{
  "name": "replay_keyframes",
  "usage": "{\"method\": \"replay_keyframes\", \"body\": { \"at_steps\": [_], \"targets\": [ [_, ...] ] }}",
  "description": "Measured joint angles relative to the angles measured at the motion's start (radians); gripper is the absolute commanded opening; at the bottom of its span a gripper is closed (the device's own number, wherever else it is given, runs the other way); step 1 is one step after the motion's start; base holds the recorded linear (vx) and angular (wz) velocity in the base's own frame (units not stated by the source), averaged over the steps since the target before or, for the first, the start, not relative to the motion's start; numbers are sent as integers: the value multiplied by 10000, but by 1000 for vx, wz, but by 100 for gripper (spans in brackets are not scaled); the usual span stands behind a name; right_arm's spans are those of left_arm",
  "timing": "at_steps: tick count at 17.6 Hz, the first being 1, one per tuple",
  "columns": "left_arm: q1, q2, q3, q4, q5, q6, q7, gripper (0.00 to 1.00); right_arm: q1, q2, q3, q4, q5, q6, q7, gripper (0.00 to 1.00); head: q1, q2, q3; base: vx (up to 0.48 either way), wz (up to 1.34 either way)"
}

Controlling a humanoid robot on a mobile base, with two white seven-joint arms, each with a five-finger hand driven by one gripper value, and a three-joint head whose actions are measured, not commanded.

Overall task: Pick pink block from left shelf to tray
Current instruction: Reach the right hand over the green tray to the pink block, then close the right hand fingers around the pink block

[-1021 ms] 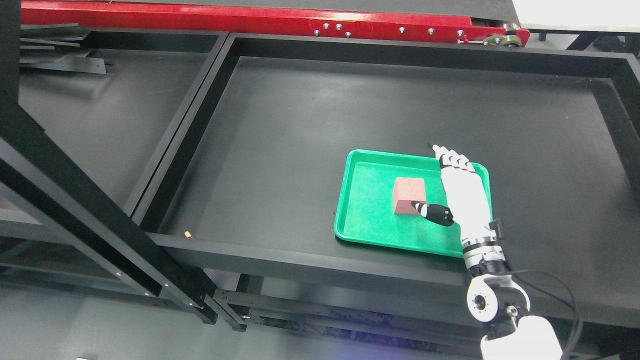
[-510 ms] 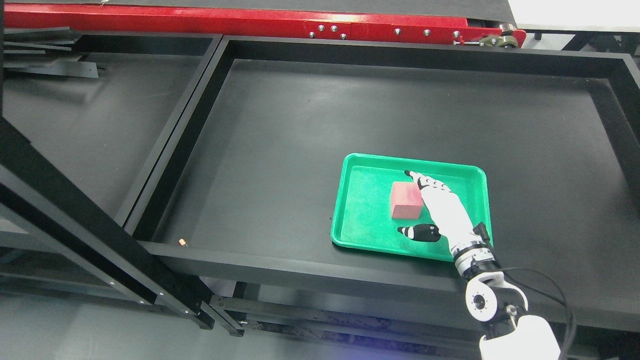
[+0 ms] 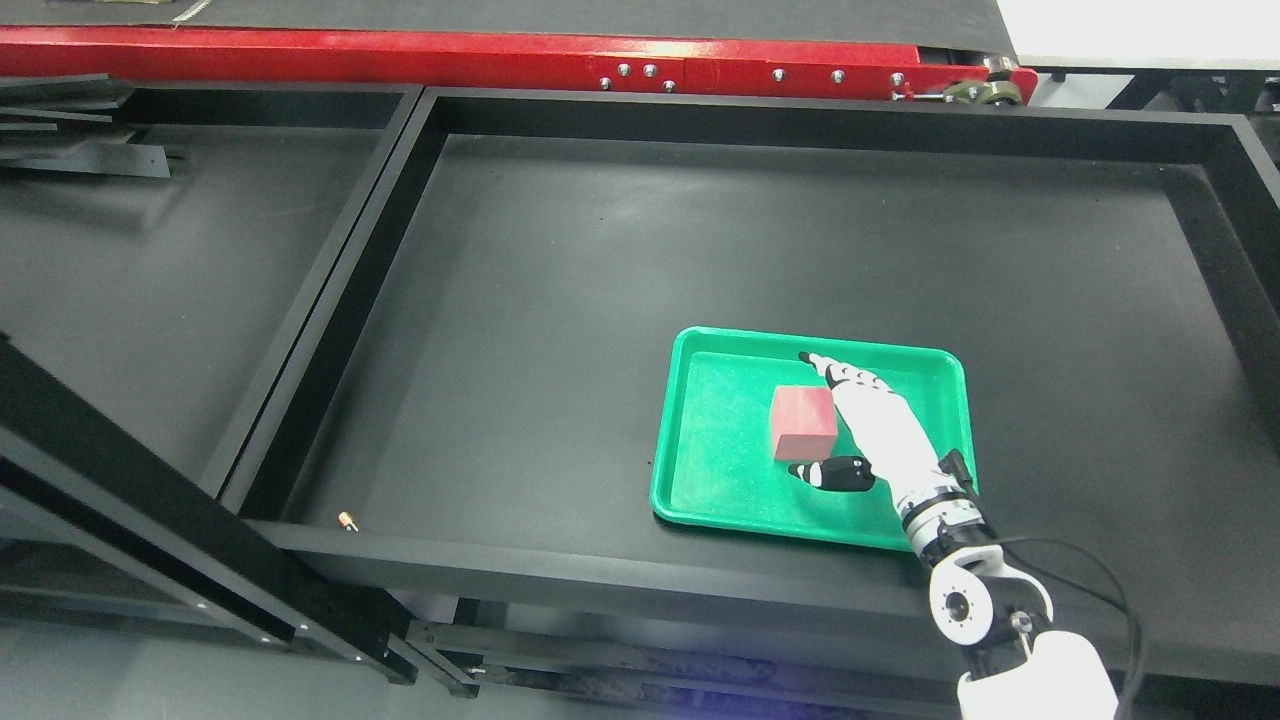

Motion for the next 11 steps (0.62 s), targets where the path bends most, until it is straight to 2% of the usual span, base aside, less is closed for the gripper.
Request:
{"method": "replay_keyframes", "body": {
  "at_steps": [11],
  "targets": [
    [0, 0, 0, 0, 0, 0, 0, 100, -291, 0, 59, 447, 0, -56, 164, 99, 0, 0, 0, 32, -2]
  ]
}}
